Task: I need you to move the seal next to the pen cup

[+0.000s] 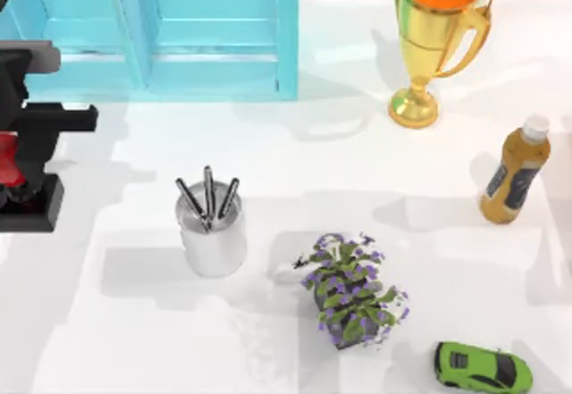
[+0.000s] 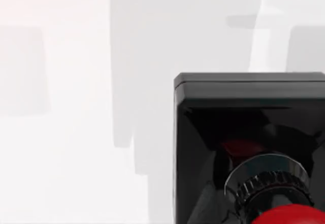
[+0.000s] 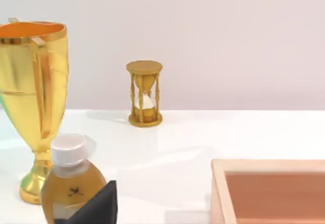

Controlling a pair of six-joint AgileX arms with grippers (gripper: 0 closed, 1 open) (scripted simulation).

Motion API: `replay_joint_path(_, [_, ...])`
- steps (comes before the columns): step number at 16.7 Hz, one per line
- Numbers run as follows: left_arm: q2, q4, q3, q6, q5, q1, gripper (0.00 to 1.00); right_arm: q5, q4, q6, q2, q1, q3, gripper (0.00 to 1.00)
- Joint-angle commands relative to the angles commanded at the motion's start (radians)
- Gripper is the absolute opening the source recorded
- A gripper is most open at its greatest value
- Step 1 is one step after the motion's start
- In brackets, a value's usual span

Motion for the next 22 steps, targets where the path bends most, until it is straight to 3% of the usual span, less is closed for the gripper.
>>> replay_joint_path(5, [-0.045, -0.116, 0.107, -0.114, -0.002, -0.111, 0.00, 0.000, 0.000, 0.000, 0.000, 0.000, 0.000, 1.00])
replay_joint_path(10, [-0.023, -0.104, 0.117, -0.123, -0.001, -0.118, 0.00, 0.000, 0.000, 0.000, 0.000, 0.000, 0.000, 1.00])
replay_joint_path(16, [0.142, -0.033, 0.208, -0.212, -0.001, -0.210, 0.00, 0.000, 0.000, 0.000, 0.000, 0.000, 0.000, 1.00])
replay_joint_path(22, [0.145, -0.018, 0.199, -0.215, -0.001, -0.211, 0.00, 0.000, 0.000, 0.000, 0.000, 0.000, 0.000, 1.00])
